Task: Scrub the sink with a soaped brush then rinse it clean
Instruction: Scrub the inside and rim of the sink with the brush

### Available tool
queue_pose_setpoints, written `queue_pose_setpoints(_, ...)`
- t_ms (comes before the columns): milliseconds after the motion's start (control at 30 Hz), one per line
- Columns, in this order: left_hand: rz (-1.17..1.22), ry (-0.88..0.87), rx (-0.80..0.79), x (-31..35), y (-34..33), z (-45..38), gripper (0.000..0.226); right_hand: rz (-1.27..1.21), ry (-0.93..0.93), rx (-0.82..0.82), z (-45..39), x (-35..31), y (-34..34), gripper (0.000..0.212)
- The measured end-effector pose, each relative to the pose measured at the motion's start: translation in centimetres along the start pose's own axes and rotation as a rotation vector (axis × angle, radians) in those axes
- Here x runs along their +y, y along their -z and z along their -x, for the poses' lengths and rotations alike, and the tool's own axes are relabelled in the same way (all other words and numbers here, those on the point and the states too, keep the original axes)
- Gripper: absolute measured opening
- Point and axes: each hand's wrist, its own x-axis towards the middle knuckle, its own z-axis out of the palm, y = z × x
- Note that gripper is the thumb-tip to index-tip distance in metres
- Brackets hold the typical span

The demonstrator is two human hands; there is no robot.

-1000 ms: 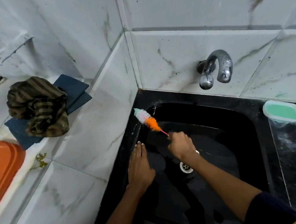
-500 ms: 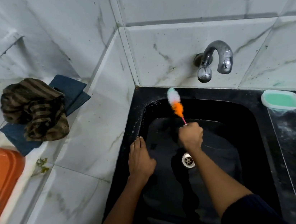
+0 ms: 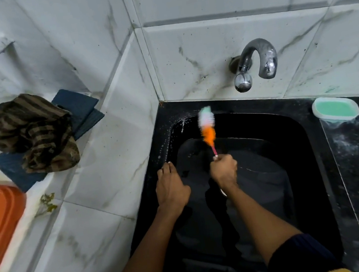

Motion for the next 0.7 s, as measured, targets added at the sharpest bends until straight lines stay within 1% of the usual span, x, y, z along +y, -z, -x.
queue_pose_setpoints(33,-0.009,0.001,-0.002,0.1,-0.1,0.1,0.087,0.055,0.052,-0.055,0.0,-0.1,0.0,0.018)
queue_pose_setpoints(67,-0.015,0.001,-0.003,0.1,-0.1,0.1,0.088,0.082,0.077,-0.064,-0.3,-0.3,0.2,0.018)
queue_pose_setpoints(133,-0.023,-0.009,0.005,0.0,0.0,0.1,0.086,0.051,0.042,0.02,-1.0,-0.5,1.4,0.019)
queue_pose_setpoints(200,-0.03,-0.017,0.013,0.0,0.2,0.2,0.084,-0.022,-0.044,0.13,-1.2,-0.1,2.4,0.019)
queue_pose_setpoints(233,-0.035,-0.019,0.014,0.0,0.2,0.2,0.084,-0.043,-0.059,0.148,-1.1,0.2,2.4,0.018)
queue_pose_setpoints(267,-0.041,-0.019,0.014,0.1,0.2,0.1,0.085,-0.03,-0.043,0.125,-0.9,0.5,2.0,0.018)
queue_pose_setpoints(333,-0.062,-0.015,0.02,0.3,0.0,0.1,0.086,0.056,0.035,0.008,-0.5,0.8,1.2,0.016)
queue_pose_setpoints(367,-0.075,-0.011,0.023,0.5,-0.1,0.1,0.087,0.078,0.06,-0.016,-0.5,0.8,1.3,0.016)
queue_pose_setpoints(400,-0.083,-0.006,0.025,0.7,-0.2,0.1,0.088,0.065,0.049,0.006,-0.8,0.8,1.6,0.017)
queue_pose_setpoints(433,-0.083,-0.001,0.026,0.8,-0.3,0.0,0.088,0.013,0.014,0.06,-1.1,0.9,2.1,0.017)
queue_pose_setpoints(533,-0.076,0.004,0.028,0.9,-0.3,-0.1,0.086,-0.213,-0.19,0.283,-1.6,1.8,3.5,0.022)
queue_pose_setpoints(567,-0.084,0.004,0.034,0.9,-0.3,-0.2,0.086,-0.252,-0.221,0.301,-1.5,2.0,3.7,0.02)
queue_pose_setpoints(633,-0.109,0.002,0.038,1.0,-0.3,-0.3,0.086,-0.228,-0.171,0.235,-1.2,2.0,3.5,0.013)
queue_pose_setpoints(700,-0.145,0.0,0.033,1.3,-0.4,-0.3,0.087,-0.094,-0.05,0.087,-1.1,1.8,3.6,0.014)
